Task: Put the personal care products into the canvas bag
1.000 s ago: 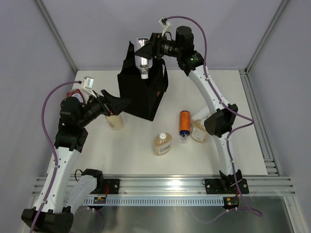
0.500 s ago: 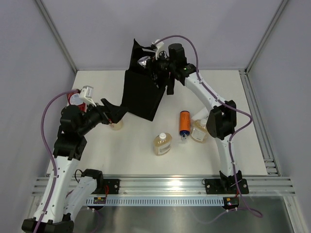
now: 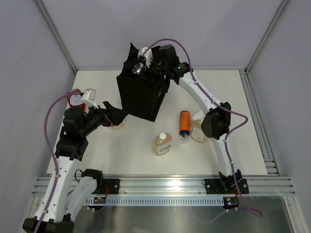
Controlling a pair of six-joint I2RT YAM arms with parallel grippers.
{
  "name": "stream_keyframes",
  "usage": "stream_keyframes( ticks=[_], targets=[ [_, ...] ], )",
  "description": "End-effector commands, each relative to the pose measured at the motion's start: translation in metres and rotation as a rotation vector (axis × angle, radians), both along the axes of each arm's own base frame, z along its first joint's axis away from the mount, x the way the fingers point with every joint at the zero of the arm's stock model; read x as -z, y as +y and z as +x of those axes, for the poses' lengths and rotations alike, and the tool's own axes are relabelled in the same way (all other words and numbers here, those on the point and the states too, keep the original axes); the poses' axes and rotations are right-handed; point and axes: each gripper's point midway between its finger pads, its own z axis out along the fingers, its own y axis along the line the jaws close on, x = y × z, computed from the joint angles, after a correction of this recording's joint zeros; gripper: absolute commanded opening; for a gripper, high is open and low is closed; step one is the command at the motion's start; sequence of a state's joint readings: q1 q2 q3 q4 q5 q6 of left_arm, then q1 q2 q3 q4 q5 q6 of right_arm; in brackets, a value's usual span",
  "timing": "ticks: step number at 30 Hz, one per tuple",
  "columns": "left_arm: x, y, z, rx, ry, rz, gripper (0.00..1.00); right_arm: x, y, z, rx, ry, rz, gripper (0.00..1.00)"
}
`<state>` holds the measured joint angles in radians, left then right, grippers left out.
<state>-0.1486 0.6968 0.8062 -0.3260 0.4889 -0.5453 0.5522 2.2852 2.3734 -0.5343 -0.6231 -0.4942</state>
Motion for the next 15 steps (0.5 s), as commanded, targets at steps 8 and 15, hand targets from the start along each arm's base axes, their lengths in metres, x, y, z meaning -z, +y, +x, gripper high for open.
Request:
stream_keyframes(
  ticks=[8, 15],
  targets=[
    [-0.008, 0.008, -0.003, -0.030, -0.068, 0.046, 0.99, 0.040, 0.017, 0.032, 0.287, 0.046, -0.044, 0.00],
    [0.001, 0.014, -0.001, -0.053, -0.042, 0.084, 0.99, 0.086, 0.021, 0.029, 0.277, 0.137, -0.091, 0.07]
  ],
)
